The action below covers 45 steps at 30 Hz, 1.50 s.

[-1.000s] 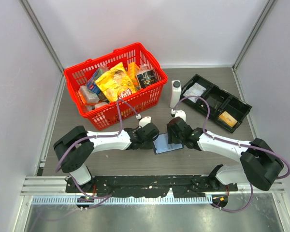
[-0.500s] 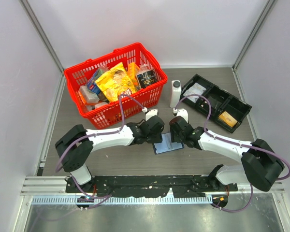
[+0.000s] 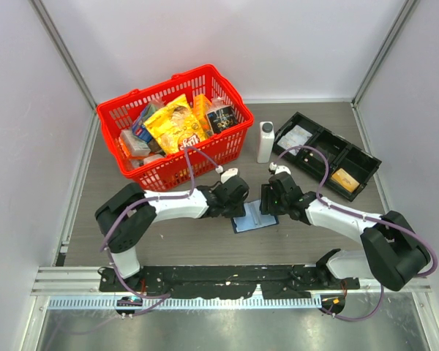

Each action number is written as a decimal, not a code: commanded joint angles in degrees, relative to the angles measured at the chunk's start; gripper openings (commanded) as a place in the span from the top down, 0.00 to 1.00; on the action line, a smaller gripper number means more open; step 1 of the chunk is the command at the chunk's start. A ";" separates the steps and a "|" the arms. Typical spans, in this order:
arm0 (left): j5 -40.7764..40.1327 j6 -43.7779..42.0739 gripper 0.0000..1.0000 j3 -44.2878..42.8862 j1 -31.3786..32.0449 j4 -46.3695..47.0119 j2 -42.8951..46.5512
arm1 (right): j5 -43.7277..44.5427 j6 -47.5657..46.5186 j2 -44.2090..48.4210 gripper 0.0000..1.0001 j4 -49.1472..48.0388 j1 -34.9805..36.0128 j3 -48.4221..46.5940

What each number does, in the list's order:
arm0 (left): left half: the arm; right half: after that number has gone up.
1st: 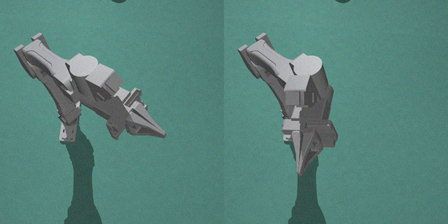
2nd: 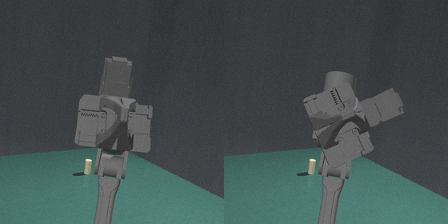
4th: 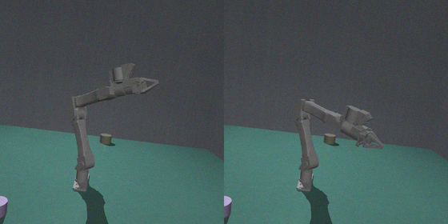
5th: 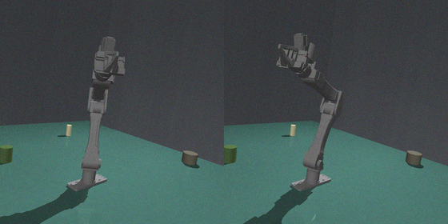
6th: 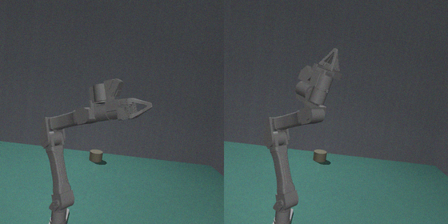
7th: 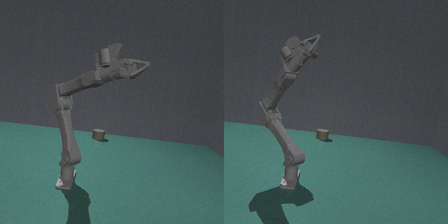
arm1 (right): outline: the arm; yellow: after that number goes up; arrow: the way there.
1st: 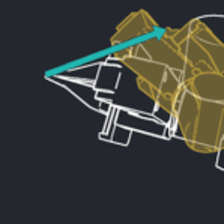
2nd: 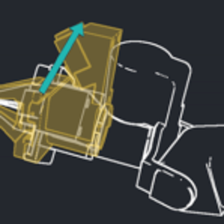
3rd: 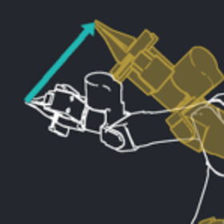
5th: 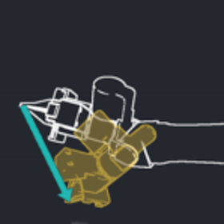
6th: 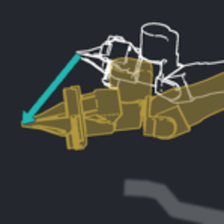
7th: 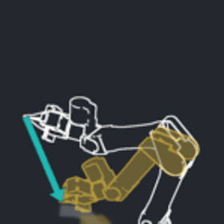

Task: Take the credit cards out of the card holder
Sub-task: Remove the credit card from the card holder.

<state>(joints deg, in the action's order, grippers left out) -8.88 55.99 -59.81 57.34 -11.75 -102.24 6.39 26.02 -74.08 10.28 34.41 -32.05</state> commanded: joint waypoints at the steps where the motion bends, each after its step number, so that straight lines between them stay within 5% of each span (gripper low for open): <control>1: 0.53 1.41 0.70 2.77 -0.21 0.06 0.63 | -5.51 -0.45 0.08 0.51 -3.95 -0.31 0.24; 18: -2.54 0.00 0.72 3.47 -0.30 -4.07 2.57 | -13.42 -1.41 4.91 0.46 -3.95 -0.40 -0.99; 33: -2.37 -0.70 0.72 3.04 -0.21 -5.13 2.57 | -2.09 -2.11 3.77 0.41 -4.83 -0.40 2.08; 45: -2.19 -0.97 0.73 2.95 -0.21 -5.48 2.57 | -7.45 -3.26 3.51 0.50 -9.40 -0.49 3.93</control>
<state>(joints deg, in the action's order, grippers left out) -10.07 56.47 -57.76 57.25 -12.56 -100.44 0.89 23.86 -70.52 4.67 33.91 -28.25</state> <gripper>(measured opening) 0.277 0.509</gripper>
